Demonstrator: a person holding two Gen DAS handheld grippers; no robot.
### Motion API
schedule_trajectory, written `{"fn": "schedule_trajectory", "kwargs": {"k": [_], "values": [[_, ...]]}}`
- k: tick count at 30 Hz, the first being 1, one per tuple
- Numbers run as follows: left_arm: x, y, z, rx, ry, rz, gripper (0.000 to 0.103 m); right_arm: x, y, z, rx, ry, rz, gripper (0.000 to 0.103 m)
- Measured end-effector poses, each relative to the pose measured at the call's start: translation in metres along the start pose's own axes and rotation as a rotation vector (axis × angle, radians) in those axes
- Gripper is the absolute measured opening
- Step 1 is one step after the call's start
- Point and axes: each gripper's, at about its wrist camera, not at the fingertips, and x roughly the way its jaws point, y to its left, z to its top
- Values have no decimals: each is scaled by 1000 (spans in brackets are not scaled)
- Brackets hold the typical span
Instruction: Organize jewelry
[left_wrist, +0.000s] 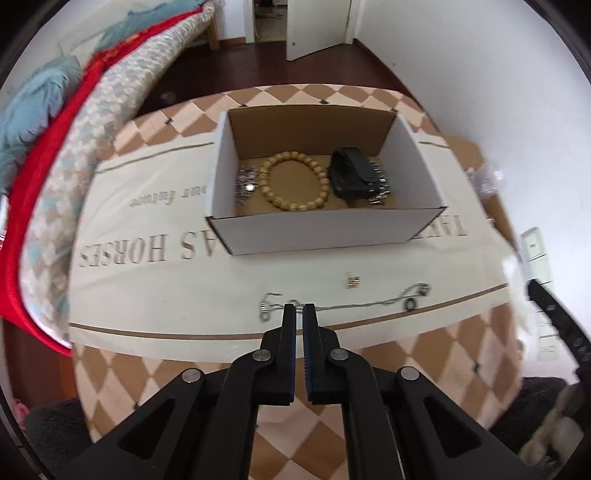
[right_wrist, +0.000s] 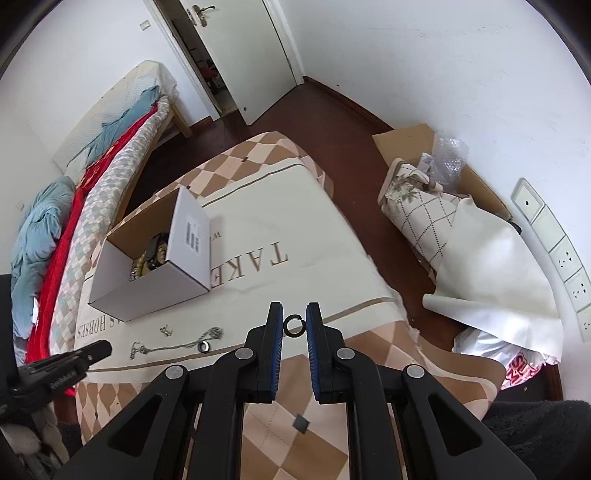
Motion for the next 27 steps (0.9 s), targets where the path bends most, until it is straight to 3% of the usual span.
{"fn": "schedule_trajectory", "kwargs": {"k": [1, 2, 3, 4, 5, 14, 16, 17, 18, 19, 24, 27], "values": [[-1, 2, 1, -12, -1, -25, 7, 1, 2, 0, 0, 2, 3, 13], [2, -1, 1, -19, 6, -69, 16, 2, 3, -1, 0, 5, 6, 13], [7, -8, 1, -17, 20, -109, 43, 3, 4, -1, -1, 8, 5, 13], [13, -17, -1, -15, 24, -125, 58, 3, 5, -2, -1, 9, 3, 13], [16, -27, -1, -13, 17, -133, 65, 3, 5, -3, -2, 9, -3, 13], [63, -107, -11, 195, 25, -1, 64, 2, -15, 1, 30, 2, -51, 13], [72, -115, -13, 215, 36, 25, 48, 3, -18, 2, 38, 1, -55, 13], [73, -117, -12, 224, 25, 37, 37, 3, -19, 2, 40, 0, -55, 13], [73, -117, -11, 228, 14, 40, 17, 3, -20, 3, 41, 0, -55, 13], [74, -118, -10, 235, 18, 41, 10, 4, -21, 3, 42, 0, -55, 13], [57, -105, -6, 218, -9, 37, 10, 1, -20, 6, 52, -11, -39, 13], [29, -78, -3, 172, -45, 29, 10, -5, -18, 8, 55, -22, -24, 13]]}}
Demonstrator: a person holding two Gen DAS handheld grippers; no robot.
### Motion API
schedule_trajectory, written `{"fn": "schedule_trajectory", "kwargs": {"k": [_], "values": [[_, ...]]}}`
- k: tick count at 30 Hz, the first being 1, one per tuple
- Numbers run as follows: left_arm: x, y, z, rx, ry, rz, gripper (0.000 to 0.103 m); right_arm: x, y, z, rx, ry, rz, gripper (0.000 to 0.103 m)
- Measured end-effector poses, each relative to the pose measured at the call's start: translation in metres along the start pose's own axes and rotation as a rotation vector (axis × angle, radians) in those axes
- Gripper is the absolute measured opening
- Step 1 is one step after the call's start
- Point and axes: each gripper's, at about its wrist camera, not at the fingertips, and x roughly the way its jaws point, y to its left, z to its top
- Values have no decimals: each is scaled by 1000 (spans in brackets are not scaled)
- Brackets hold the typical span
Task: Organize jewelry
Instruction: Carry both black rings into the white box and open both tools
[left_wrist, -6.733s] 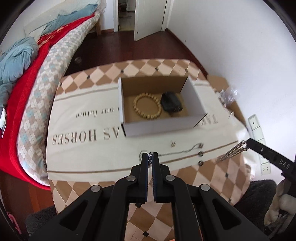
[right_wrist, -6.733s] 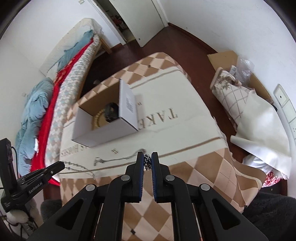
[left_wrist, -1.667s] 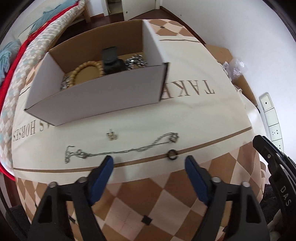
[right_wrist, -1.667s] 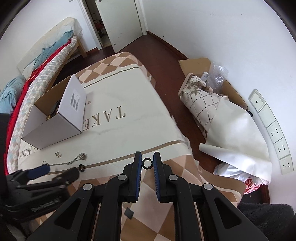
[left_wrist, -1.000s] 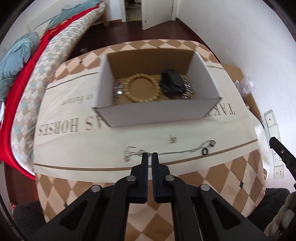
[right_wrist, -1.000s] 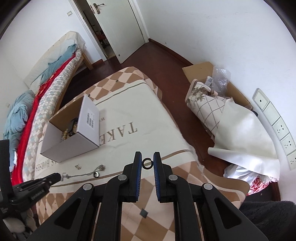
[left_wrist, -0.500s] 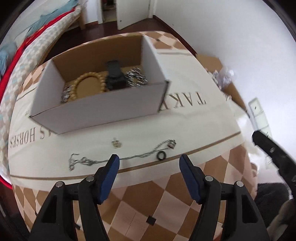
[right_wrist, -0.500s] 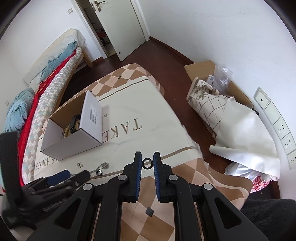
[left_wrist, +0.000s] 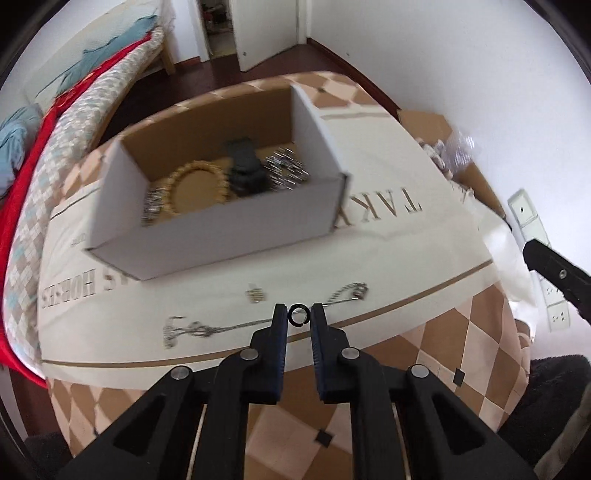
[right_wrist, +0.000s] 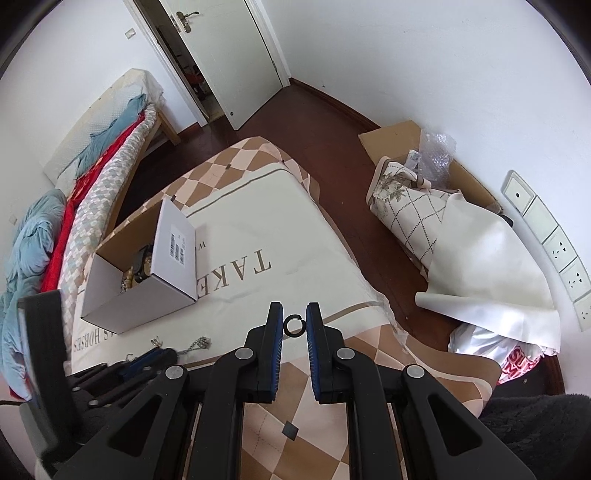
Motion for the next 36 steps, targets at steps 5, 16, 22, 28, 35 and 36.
{"fn": "schedule_trajectory", "kwargs": {"k": [5, 16, 22, 28, 35, 36], "values": [[-42, 46, 3, -77, -44, -5, 10, -10, 10, 7, 1, -15, 49, 13], [-74, 117, 76, -181, -121, -44, 10, 13, 115, 62, -125, 75, 299, 13], [-45, 145, 109, -197, -56, -71, 10, 58, 170, 82, -175, 207, 357, 13], [-30, 159, 123, -252, -18, -125, 13, 110, 189, 93, -95, 378, 393, 15], [-40, 163, 126, -250, -62, -71, 55, 113, 190, 98, -125, 356, 326, 52], [-43, 163, 125, -248, -76, -46, 69, 110, 190, 100, -144, 339, 306, 52]]}}
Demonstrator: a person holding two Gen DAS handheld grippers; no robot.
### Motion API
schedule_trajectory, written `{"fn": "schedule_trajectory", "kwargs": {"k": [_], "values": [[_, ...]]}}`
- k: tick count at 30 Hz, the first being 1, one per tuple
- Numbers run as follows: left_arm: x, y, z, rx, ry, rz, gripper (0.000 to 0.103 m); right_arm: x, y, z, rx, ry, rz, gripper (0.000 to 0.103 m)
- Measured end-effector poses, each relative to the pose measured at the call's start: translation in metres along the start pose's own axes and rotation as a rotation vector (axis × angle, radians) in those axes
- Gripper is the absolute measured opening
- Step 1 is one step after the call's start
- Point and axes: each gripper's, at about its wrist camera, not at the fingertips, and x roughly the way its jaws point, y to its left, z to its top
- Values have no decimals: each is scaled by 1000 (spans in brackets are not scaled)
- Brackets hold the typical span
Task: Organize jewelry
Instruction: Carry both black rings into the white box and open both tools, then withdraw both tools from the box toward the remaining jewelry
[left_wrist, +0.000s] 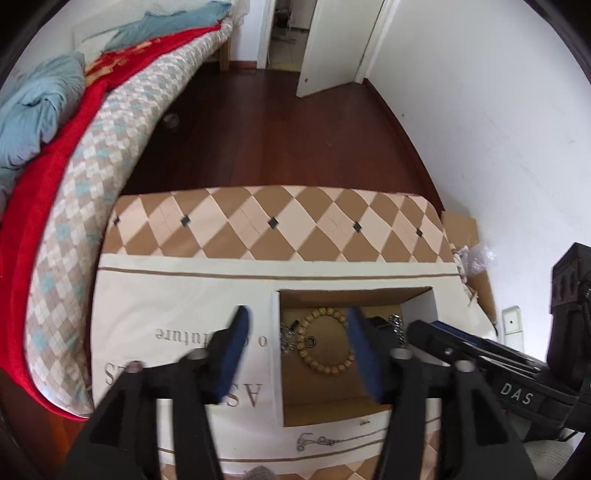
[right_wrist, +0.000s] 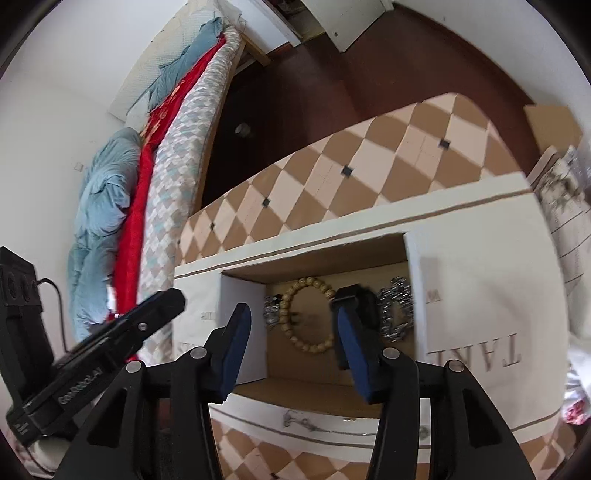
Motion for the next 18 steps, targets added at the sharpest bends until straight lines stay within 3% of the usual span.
{"fn": "schedule_trajectory", "kwargs": {"k": [3, 5, 7, 9, 12, 18], "values": [[-8, 3, -4, 18, -52, 90, 90, -12, 4, -3, -66, -49, -132, 64], [-11, 5, -10, 29, -69, 161, 99, -18, 7, -7, -116, -70, -223, 87], [-13, 10, -17, 25, -78, 202, 99, -22, 11, -13, -170, -87, -321, 101], [-15, 15, -26, 22, -84, 230, 100, -23, 16, -21, -215, -96, -408, 103], [-18, 17, -38, 23, -88, 253, 101, -29, 21, -31, -257, -110, -472, 103], [-30, 13, -59, 36, -91, 264, 102, -44, 34, -52, -269, -149, -509, 103]]}}
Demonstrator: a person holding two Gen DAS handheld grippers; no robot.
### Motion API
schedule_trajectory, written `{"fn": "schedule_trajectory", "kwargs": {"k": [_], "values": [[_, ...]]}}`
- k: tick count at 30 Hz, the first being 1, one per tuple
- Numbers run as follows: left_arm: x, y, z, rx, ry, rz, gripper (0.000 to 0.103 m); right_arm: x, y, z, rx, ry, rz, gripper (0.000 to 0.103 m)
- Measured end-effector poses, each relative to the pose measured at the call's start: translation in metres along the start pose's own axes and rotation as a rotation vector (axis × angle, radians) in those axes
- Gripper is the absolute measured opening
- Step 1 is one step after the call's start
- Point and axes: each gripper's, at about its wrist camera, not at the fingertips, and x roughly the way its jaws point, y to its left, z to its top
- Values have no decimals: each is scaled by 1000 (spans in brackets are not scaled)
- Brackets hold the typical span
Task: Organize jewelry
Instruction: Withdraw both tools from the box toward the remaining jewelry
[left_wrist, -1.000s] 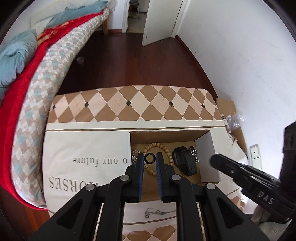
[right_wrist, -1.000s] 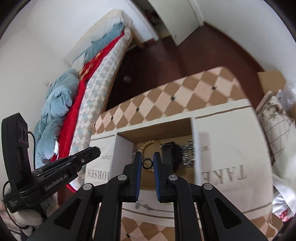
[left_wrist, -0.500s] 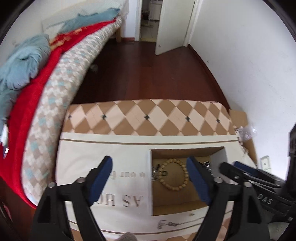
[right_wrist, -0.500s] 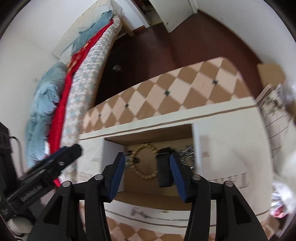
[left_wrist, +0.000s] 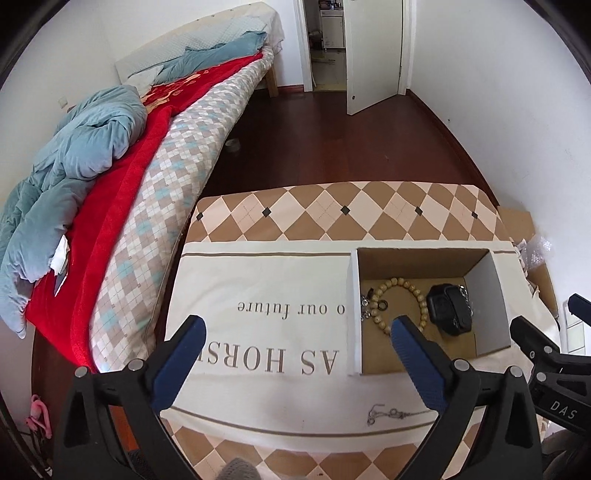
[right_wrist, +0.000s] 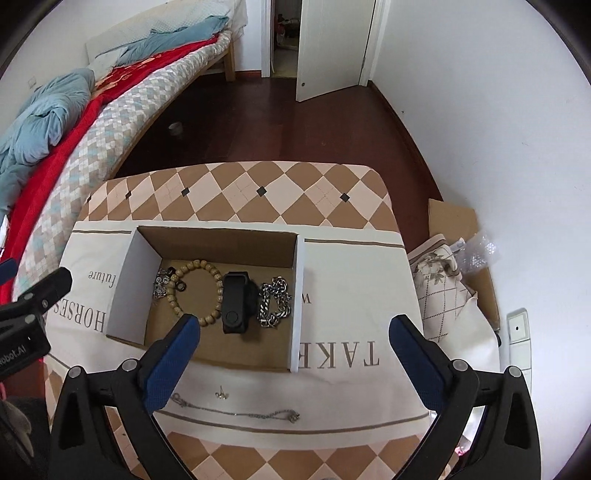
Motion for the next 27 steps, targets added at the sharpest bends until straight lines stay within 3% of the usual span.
{"fn": "schedule_trajectory", "kwargs": {"k": [18, 27], "values": [[-114, -1, -26, -46, -147, -32, 102, -118, -22, -37, 69, -166, -23, 103], [-149, 6, -39, -89, -188, -46, 102, -164, -26, -50, 81, -234, 1, 103]]}}
